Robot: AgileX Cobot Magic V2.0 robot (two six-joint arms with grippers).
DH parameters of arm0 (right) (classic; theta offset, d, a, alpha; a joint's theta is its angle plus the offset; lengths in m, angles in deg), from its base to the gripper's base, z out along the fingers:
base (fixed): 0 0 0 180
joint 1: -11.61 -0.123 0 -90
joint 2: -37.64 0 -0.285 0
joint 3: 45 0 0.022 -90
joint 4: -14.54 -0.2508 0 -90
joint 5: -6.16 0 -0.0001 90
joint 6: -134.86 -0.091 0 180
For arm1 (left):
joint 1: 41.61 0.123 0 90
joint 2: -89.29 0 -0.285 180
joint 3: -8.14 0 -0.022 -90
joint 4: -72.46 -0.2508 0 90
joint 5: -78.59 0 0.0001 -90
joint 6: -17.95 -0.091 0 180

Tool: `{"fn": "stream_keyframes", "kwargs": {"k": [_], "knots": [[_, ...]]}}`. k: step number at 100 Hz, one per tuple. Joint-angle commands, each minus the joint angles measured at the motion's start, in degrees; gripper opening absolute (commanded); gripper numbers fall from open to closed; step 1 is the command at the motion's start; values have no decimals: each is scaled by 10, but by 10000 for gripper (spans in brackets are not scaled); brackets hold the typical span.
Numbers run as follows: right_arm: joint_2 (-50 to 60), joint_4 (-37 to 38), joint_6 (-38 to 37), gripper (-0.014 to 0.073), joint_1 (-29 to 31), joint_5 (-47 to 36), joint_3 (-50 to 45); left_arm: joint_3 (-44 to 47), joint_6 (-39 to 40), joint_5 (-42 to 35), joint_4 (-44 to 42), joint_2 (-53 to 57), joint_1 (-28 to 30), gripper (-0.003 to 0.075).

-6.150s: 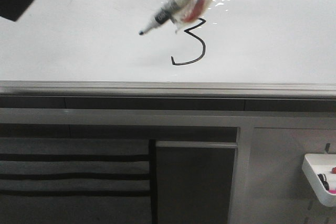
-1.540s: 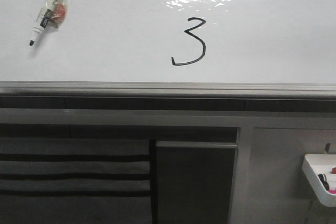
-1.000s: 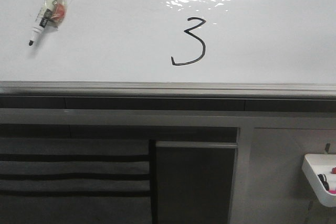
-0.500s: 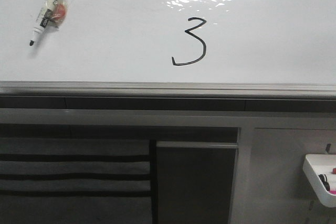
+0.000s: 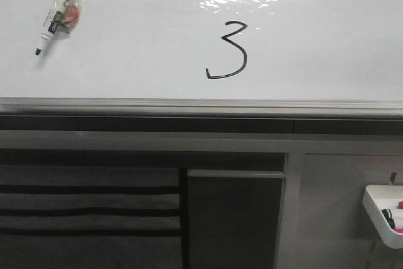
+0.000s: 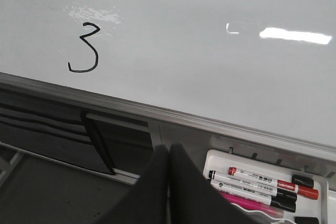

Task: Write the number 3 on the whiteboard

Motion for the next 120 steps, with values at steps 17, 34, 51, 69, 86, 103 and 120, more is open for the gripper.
{"fn": "stream_keyframes", "kwargs": {"k": [17,34,51,69,86,103,120], "knots": [[-2,11,1,-74,3,-44,14,1,6,-49,-2,17,1,-18],[-2,11,1,-74,3,-44,14,1,6,-49,-2,17,1,-18],[-2,11,1,-74,3,-44,14,1,6,-49,-2,17,1,-18],[53,4,0,-74,33,-81,-22,1,6,-49,-2,17,1,-18],[176,-22,0,-74,131,-243,-161,1,6,-49,-2,17,1,-18],[284,-44,0,-74,201,-357,-313,1,6,-49,-2,17,1,-18],[295,-51,0,-74,219,-467,-426,1,6,-49,-2,17,1,-18]]}}
